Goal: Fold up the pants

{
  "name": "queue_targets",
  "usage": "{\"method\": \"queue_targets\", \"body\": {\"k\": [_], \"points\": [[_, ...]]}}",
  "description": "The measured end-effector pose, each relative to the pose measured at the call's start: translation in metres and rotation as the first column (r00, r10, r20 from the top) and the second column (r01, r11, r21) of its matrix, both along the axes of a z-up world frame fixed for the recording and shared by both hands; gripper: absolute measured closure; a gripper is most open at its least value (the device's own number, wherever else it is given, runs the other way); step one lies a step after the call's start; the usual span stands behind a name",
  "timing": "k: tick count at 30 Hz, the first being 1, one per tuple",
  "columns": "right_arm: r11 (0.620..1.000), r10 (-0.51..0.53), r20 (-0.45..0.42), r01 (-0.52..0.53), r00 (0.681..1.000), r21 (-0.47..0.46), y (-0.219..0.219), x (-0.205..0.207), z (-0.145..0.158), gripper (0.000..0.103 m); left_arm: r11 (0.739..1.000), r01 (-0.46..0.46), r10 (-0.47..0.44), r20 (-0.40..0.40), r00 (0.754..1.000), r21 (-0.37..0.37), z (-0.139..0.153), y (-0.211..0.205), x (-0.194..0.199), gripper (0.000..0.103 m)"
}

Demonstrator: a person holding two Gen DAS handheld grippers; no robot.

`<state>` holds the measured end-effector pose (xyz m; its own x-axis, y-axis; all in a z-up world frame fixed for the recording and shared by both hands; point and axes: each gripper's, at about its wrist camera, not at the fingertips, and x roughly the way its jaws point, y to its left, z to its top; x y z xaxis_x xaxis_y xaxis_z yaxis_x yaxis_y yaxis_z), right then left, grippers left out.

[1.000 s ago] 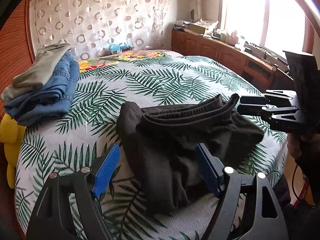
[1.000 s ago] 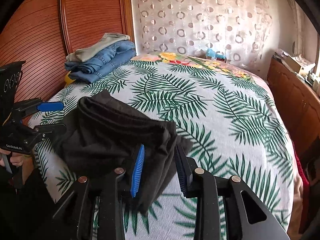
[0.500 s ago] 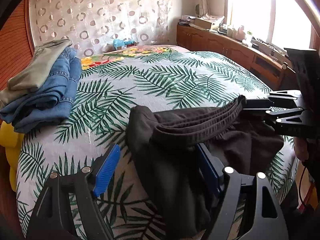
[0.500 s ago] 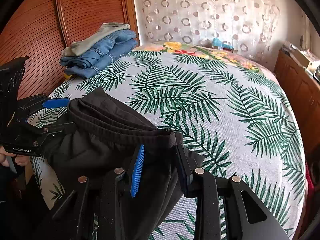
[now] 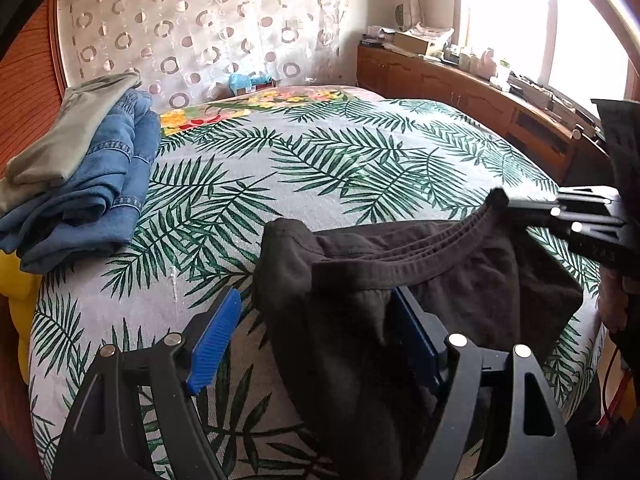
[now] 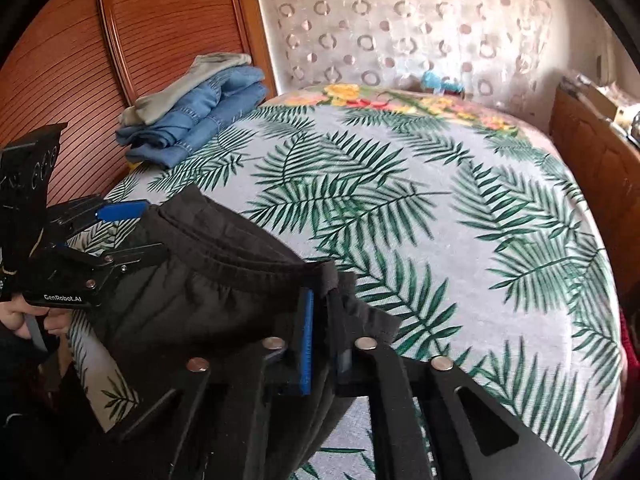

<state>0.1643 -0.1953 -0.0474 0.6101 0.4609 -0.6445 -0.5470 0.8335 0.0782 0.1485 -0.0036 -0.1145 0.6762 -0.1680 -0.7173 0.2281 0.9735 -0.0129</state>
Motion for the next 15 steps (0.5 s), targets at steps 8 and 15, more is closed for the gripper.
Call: {"method": "queue_targets", "body": {"k": [8, 15], "points": [[0.999, -0.039, -0.035, 0.038, 0.999, -0.013, -0.001, 0.002, -0.011, 0.101, 1.0, 0.008, -0.007, 0.043, 0.999, -0.022, 0.013, 0.001, -0.011, 0.03], [0.999, -0.039, -0.063, 0.041, 0.997, 0.031, -0.003, 0.011, -0.01, 0.101, 0.997, 0.051, -0.05, 0.022, 0.999, -0.053, 0.01, 0.0, -0.009, 0.066]]}}
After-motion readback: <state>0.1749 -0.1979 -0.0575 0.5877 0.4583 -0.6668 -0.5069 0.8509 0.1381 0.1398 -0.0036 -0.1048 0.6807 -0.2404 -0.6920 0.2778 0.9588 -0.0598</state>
